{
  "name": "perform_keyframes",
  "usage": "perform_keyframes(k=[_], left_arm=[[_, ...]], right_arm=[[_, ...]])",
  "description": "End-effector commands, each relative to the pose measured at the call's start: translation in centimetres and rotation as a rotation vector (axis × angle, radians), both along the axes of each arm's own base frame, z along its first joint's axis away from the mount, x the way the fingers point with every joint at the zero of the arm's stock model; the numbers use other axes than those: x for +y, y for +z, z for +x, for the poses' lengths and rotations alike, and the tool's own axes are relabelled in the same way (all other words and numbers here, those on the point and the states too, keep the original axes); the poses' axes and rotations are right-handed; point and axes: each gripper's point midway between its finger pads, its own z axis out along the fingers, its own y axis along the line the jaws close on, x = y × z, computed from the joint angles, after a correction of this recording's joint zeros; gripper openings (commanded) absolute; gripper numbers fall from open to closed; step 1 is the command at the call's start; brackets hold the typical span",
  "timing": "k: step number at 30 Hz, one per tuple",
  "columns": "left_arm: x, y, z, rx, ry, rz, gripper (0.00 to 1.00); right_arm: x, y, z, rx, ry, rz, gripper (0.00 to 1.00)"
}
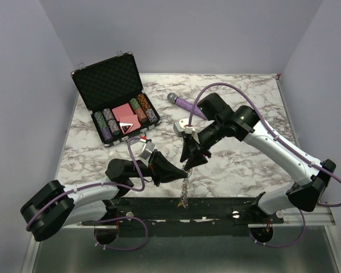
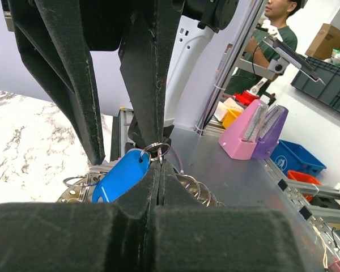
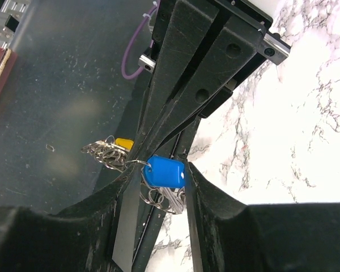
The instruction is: Put the keys on the keyring
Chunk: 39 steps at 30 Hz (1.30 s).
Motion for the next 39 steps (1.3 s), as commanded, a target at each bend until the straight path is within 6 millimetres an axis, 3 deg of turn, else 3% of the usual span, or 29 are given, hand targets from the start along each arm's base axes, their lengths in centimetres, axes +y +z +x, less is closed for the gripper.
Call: perform_keyframes(k=[1, 22, 29, 34, 39], left_arm=[[2.0, 4.4, -1.9, -0.177, 0.005, -0.207, 0.0], [2.5, 5.3, -1.8, -0.202, 0.042, -0.246, 0.0], [2.8, 5.1, -1.6, -0.226, 0.083, -0.238, 0.0], [2.9, 5.4, -1.2, -0.28, 0.132, -0.221, 0.0], [3.0, 6.1, -0.8, -0.321, 0.168, -0.23, 0.0]], right_arm=[[0.6, 1.8, 0.3, -0.038, -0.008, 0.043, 0.45], [0.2, 2.1, 0.4, 0.007, -0.05, 0.049, 0.46], [-1.6, 4.7, -1.4, 0.122, -0.029, 0.14, 0.47], [-2.9, 3.9, -2.6, 0.149, -0.048, 0.157, 0.48], [-3.1, 4.0, -2.5, 0.095, -0.047, 0.185, 0.49]])
